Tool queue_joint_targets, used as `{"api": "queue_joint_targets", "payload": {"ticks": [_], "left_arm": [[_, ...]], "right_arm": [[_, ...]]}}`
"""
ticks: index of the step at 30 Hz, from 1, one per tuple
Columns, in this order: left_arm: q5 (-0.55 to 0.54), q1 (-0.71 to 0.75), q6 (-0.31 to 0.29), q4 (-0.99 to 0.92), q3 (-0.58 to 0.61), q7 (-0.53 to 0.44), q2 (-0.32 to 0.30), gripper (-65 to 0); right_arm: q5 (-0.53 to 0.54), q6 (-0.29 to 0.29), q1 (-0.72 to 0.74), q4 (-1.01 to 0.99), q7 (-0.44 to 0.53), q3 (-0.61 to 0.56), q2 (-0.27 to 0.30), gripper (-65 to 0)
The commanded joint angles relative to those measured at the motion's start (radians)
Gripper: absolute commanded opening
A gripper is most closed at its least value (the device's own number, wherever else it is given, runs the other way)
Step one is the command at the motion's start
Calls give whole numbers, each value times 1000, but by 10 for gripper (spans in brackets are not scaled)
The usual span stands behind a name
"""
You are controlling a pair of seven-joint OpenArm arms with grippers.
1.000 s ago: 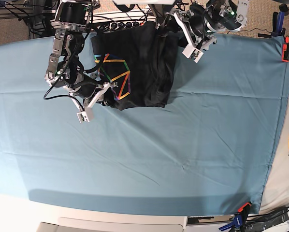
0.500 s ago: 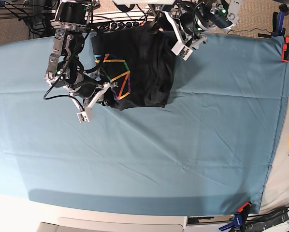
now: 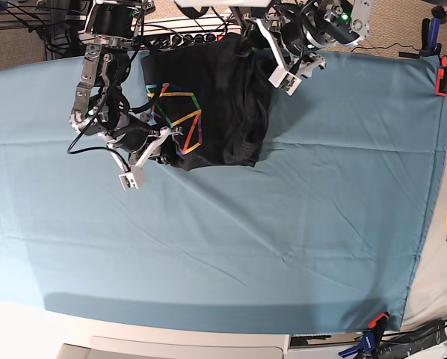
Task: Fold the T-shirt properly
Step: 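Move the left gripper to the shirt's edge opposite the right gripper and grasp it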
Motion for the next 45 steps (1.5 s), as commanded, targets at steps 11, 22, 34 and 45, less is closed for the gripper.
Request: {"api": "queue_joint_targets", "payload": {"ticks": [11,22,34,45], "left_arm": [[-22,-8,-5,-24,1,-34,17,-236],[-45,-19,-5,-64,1,-32,17,-244],[-31,-19,-5,-64,82,-25,17,-378],[14,-47,-5,-64,105,-33,17,-650]], "right_arm": [[9,6,16,16,22,2,5,-650],[9,6,17,16,23,2,5,-650],[9,5,16,16,23,2,5,-650],[8,6,16,16,23,2,5,-650]]}}
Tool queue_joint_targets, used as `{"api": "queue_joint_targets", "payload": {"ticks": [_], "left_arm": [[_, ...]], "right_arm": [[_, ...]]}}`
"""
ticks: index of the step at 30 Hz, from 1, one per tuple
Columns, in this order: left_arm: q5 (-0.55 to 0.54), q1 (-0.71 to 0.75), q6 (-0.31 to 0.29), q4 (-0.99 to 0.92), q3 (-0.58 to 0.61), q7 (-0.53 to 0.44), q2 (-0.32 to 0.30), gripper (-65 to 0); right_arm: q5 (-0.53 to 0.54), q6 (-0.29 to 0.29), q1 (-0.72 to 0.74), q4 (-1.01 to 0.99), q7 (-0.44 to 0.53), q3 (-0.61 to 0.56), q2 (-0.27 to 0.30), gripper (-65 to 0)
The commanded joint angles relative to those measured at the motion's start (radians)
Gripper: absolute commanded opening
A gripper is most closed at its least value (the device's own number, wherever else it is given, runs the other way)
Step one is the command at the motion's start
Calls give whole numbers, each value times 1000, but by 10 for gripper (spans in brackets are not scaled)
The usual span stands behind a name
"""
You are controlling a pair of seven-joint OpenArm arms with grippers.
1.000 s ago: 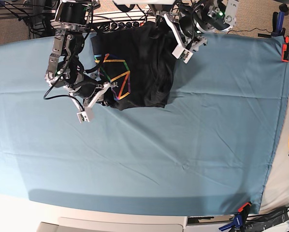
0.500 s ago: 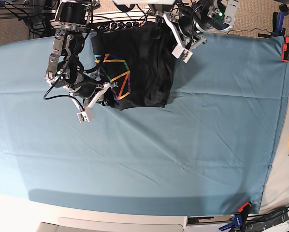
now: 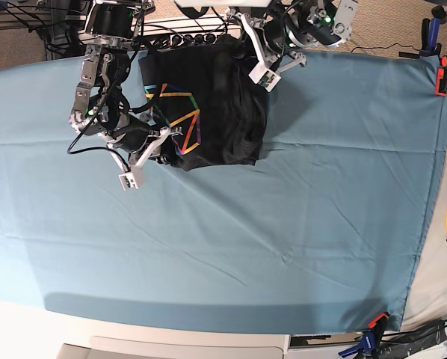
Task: Fold the T-shirt properly
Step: 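Move the left gripper to the shirt's edge opposite the right gripper and grasp it, then lift and rotate the folded shirt with both grippers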
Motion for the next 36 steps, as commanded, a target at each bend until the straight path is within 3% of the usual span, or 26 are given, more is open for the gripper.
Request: {"api": "queue_joint_targets", "payload": {"ticks": [1,9,22,27,36], "left_arm": [[0,-2,-7,15,3,-19,0,-650],[100,-7,-7,15,2,-18,0,-650],[178,-79,0,15,0,1,-3,-650],[253,-117,2,15,0,-3,-3,-650],[256,-195,7,11,0,-11,-6,-650]], "right_arm": [[9,6,16,16,23,2,5,-650],[5,6,17,16,22,2,6,-650],[6,5,16,16,-29,2,94,-650],[30,5,2,16,-65,2,123,-650],[116,7,-100,16,-101,2,131,-650]]}}
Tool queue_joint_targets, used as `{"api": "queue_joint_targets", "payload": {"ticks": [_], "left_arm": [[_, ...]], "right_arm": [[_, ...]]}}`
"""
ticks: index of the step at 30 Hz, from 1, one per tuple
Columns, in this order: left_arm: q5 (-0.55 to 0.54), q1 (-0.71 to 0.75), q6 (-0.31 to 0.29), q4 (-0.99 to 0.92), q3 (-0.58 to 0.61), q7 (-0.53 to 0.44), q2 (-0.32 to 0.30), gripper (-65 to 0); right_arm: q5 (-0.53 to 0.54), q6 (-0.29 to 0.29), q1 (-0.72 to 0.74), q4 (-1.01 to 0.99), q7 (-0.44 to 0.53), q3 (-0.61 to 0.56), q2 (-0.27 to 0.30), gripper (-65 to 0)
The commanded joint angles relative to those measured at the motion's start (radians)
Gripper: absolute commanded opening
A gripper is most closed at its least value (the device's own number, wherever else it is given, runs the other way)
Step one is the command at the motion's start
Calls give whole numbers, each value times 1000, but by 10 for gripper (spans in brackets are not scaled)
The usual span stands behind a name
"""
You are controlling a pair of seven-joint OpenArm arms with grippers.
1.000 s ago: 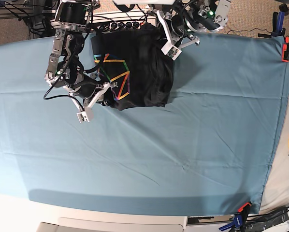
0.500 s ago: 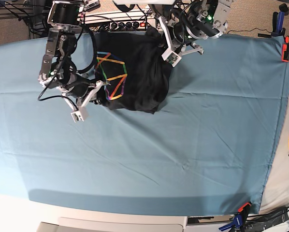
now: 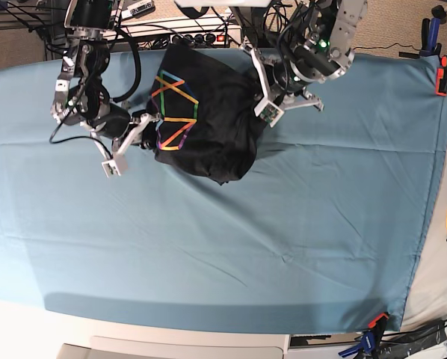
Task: Fold the T-shirt properly
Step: 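Lift and rotate the folded shirt with both grippers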
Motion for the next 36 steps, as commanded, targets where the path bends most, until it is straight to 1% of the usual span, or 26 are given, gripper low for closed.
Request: {"api": "queue_joint_targets", "payload": {"ticks": [1,4,8,13,16,19,22,27,30,34,36], "left_arm": [[-3,-14,2,11,-3,-26,0,-650],[-3,-39,2,-6,-3,-32,-1,-650],[-4,-87,2,-64,-3,-32,-19,-650],[-4,-163,2,-140,-3,-31,-85,-650],[-5,-201,2,-164,-3,-30,-126,-650],[-8,-232,2,-169,-3,-28,-157,-650],[-9,-257,3,-170,-3,-28,-181,-650],[-28,-296,2,-170,-3,-30,-205,-650],[-63,-316,2,-170,-3,-33,-214,-650],[-100,-346,-2,-170,-3,-33,-219,-650],[-126,-362,-3,-170,-3,-32,-219,-650]], "right_arm": [[-14,6,-20,4,-58,-3,7,-650],[-13,6,-53,4,-59,-3,7,-650],[31,6,-90,5,-78,-3,8,-650],[43,24,-128,5,-95,-3,9,-650],[54,24,-149,6,-105,-3,9,-650],[80,24,-174,6,-114,-3,8,-650],[80,24,-199,6,-115,-3,8,-650],[111,24,-230,6,-115,-3,8,-650],[128,25,-243,7,-115,-3,5,-650],[137,25,-259,33,-115,-3,-24,-650],[150,38,-269,65,-114,-3,-45,-650]]}}
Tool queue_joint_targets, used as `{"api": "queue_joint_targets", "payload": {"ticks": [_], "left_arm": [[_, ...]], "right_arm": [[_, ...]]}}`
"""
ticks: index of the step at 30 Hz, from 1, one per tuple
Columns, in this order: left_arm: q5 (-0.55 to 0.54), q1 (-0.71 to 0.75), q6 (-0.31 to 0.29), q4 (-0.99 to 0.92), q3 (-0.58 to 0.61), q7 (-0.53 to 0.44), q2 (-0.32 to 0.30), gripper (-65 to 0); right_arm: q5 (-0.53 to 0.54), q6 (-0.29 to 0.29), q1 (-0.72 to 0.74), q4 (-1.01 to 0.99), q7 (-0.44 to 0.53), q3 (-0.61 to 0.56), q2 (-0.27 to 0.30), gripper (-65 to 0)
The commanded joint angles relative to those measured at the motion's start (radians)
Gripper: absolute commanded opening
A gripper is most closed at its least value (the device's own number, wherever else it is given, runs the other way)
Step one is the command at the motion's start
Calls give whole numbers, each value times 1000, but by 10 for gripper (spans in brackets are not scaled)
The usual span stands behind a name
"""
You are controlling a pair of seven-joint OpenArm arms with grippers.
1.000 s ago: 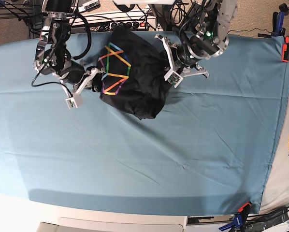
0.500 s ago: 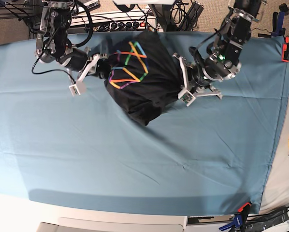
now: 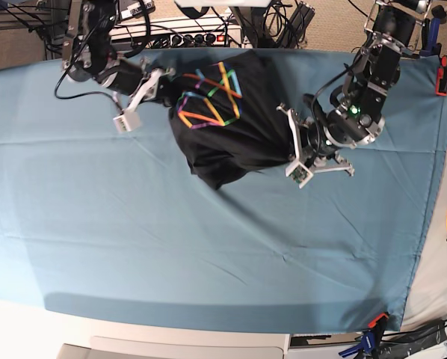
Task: Fold the T-shirt properly
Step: 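Lift and rotate the folded shirt with both grippers, then lower the shirt back onto the table and release with both grippers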
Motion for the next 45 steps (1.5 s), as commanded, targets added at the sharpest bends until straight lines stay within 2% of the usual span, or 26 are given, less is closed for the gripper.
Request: {"api": "queue_joint_targets", "payload": {"ticks": [1,5,12,18,29,32,34,45], "left_arm": [[-5,-27,6,13,-6,-19,-8,-650],[-29,-55,-2,12,-4,-19,-8,-650],[-47,-66,-5,12,-4,-19,-8,-650],[-46,-68,-5,12,-4,-19,-8,-650],[-61,-68,-5,12,-4,-19,-8,-650],[-61,-67,-5,12,-4,-18,-8,-650],[-61,-65,-5,12,-4,-18,-8,-650],[-96,-65,-5,-36,-4,-19,-7,-650]], "right_arm": [[-74,8,-26,14,-110,-8,-9,-650],[-77,9,-40,86,-105,-8,-50,-650],[-89,8,-41,101,-87,-7,-60,-650],[-87,9,-46,100,-77,-8,-104,-650],[-81,9,-54,100,-53,-43,-111,-650],[-141,8,-49,101,-1,-45,-111,-650],[-173,6,-40,101,23,-32,-110,-650],[-172,-5,-29,101,43,78,-111,-650]]}}
